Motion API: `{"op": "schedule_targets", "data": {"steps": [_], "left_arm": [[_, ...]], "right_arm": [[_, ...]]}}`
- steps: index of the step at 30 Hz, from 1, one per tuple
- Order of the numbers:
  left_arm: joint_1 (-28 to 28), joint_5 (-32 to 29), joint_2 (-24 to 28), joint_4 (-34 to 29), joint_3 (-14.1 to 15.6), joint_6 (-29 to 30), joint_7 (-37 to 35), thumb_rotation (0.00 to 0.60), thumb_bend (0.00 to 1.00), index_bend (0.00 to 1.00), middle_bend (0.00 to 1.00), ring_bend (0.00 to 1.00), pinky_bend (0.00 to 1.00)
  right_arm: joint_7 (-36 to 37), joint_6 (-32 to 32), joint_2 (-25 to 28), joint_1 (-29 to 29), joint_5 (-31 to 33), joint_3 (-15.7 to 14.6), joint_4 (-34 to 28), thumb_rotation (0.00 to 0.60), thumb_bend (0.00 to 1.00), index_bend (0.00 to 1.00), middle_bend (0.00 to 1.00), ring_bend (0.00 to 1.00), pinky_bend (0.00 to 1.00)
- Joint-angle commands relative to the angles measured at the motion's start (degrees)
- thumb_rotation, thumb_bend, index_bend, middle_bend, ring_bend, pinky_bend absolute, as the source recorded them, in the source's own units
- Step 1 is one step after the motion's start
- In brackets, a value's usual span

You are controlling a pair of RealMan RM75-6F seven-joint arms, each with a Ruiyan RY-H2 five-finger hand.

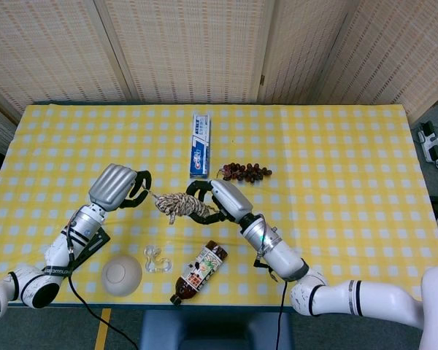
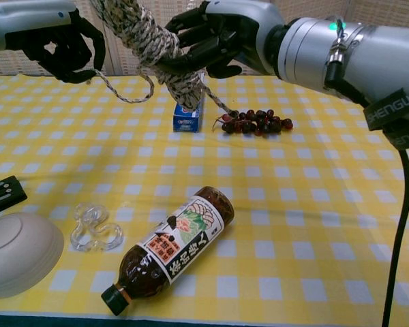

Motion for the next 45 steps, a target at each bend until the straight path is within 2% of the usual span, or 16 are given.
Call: {"op": "schedule_targets", "data": {"steps": [1, 6, 9, 16, 22, 28, 33, 45], "left_arm": [[-1.01, -1.39, 0.56, -1.06, -1.06, -0.24, 1.67, 0.6, 0.53, 0.64, 0.84, 0.77, 0.76], [-1.78, -2.02, 1.14, -2.39, -1.65, 0.19, 4.03, 0.6, 0.53, 0.64, 0.84, 0.77, 0.76], [-2.5, -1.69, 1.36, -4.31, -1.82, 1.54, 8.4, 0.6, 0.53, 0.63, 0.84, 0.77, 0.76], [-2.58, -3.59, 0.32, -8.72, -1.9, 5.93, 16.52, 0.6, 0.53, 0.63, 0.84, 0.77, 0.76], [-2.49, -3.29, 0.24, -11.62, -1.55, 7.67, 19.02, 0.6, 0.53, 0.63, 0.84, 0.77, 0.76], [-1.78, -2.11, -0.5, -13.43, -0.62, 9.68, 20.31, 0.6, 0.53, 0.63, 0.84, 0.77, 0.76], [-1.08, -1.03, -1.41, -14.65, 0.41, 11.34, 21.98, 0.6, 0.53, 0.63, 0.84, 0.77, 0.76], [0.72, -1.55, -4.21, -14.58, 0.25, 15.62, 23.05, 0.6, 0.53, 0.63, 0.84, 0.77, 0.76]], "right_arm": [[-6.02, -0.83, 1.18, 2.43, 3.88, -2.37, -1.71, 0.6, 0.44, 1.0, 0.89, 1.0, 0.98], [-11.2, -0.42, 0.61, 4.92, 9.36, -3.35, -1.97, 0.6, 0.44, 1.0, 0.89, 1.0, 0.98], [-16.89, 1.1, -1.28, 8.17, 16.2, -4.13, -0.75, 0.6, 0.44, 1.0, 0.89, 1.0, 0.98], [-24.7, 5.01, -4.57, 14.22, 30.47, -2.91, 1.23, 0.6, 0.44, 1.0, 0.89, 1.0, 0.98], [-27.62, 6.86, -7.07, 17.58, 36.9, -1.65, 3.87, 0.6, 0.44, 1.0, 0.89, 1.0, 0.98], [-26.86, 8.1, -9.55, 19.18, 42.35, 1.42, 6.6, 0.6, 0.44, 1.0, 0.89, 1.0, 0.98], [-23.74, 9.93, -12.62, 19.62, 45.09, 5.21, 9.49, 0.6, 0.44, 1.0, 0.89, 1.0, 0.98], [-10.15, 14.37, -19.96, 15.49, 39.67, 11.8, 12.97, 0.6, 0.44, 1.0, 0.89, 1.0, 0.98]]}}
